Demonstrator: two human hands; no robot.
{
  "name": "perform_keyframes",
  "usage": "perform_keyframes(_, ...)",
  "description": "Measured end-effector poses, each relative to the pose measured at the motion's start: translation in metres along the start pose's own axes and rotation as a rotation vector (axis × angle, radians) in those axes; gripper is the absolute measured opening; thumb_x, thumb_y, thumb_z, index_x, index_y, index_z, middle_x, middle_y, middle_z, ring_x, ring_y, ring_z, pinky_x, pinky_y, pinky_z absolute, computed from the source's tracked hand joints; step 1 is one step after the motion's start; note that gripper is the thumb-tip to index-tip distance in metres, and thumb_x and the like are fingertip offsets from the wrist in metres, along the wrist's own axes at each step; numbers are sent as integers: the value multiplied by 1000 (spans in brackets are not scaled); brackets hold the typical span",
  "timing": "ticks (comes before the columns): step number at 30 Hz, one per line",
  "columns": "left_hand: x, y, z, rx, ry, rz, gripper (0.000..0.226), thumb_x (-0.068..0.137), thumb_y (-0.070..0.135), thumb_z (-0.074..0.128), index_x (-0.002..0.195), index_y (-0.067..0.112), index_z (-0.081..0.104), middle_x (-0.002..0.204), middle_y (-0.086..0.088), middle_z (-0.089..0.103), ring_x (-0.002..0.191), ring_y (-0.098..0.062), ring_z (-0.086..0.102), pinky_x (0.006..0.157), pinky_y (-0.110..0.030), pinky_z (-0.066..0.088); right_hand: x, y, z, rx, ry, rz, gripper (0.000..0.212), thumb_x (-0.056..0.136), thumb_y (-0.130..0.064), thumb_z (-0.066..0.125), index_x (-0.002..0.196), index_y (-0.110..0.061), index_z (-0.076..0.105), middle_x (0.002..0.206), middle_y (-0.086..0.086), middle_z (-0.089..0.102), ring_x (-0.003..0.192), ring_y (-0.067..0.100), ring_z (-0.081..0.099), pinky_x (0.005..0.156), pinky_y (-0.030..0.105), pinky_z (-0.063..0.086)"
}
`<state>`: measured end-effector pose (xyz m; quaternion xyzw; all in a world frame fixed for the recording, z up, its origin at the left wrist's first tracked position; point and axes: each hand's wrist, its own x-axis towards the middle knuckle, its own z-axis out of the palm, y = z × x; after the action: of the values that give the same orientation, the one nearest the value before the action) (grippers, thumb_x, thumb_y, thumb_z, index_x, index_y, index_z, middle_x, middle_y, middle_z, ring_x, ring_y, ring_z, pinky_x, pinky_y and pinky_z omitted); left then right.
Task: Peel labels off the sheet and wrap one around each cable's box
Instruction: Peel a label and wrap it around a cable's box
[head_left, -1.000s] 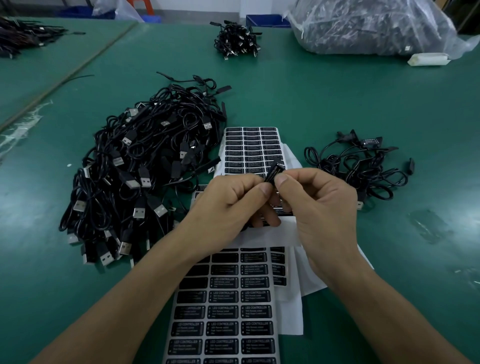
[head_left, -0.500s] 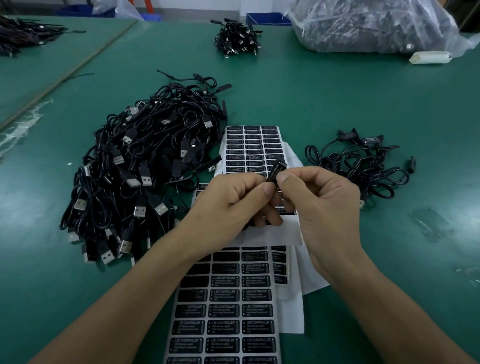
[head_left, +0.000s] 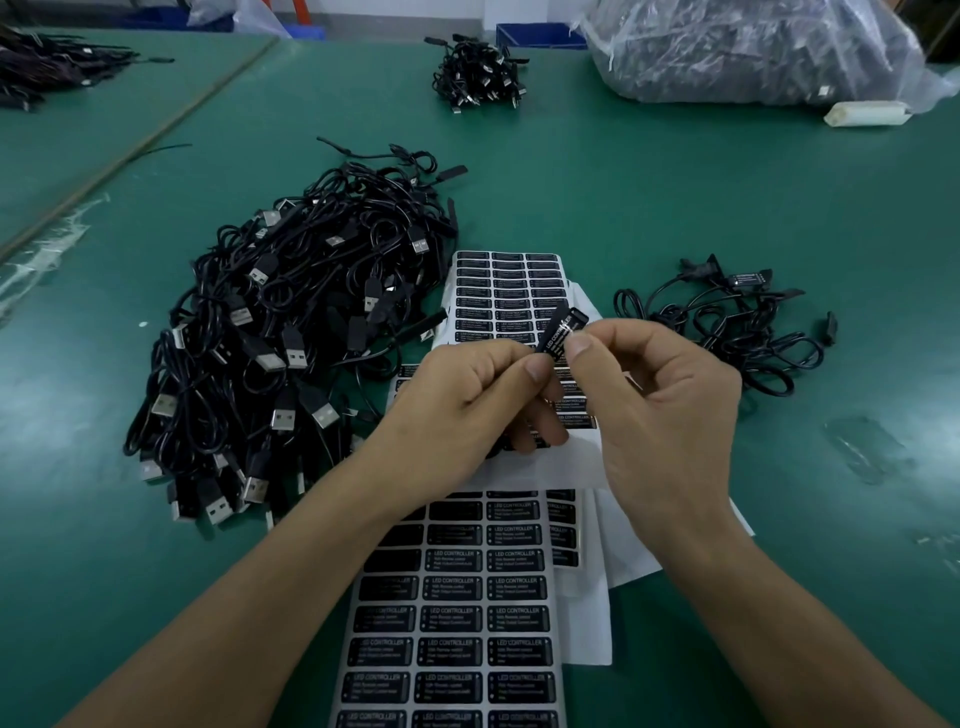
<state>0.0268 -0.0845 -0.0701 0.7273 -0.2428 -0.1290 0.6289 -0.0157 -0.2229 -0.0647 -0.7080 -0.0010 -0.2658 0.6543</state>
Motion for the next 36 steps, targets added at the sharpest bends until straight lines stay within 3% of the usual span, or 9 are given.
perform_keyframes(10, -1, -2, -1, 32, -5, 21, 27, 103, 23, 49, 85, 15, 66, 73, -3, 75, 63, -16, 67, 62, -24, 54, 2, 3, -2, 59, -25, 103, 16, 92, -5, 66, 77, -7, 70, 54, -13, 61, 49, -1, 54, 53, 12, 45)
perform_keyframes(36, 0, -3, -1, 42, -3, 50, 29, 103, 19, 49, 83, 17, 69, 72, -1, 74, 62, -12, 65, 61, -22, 52, 3, 4, -1, 70, -25, 105, 19, 92, -3, 66, 75, -11, 70, 53, -13, 60, 47, 0, 52, 52, 12, 44)
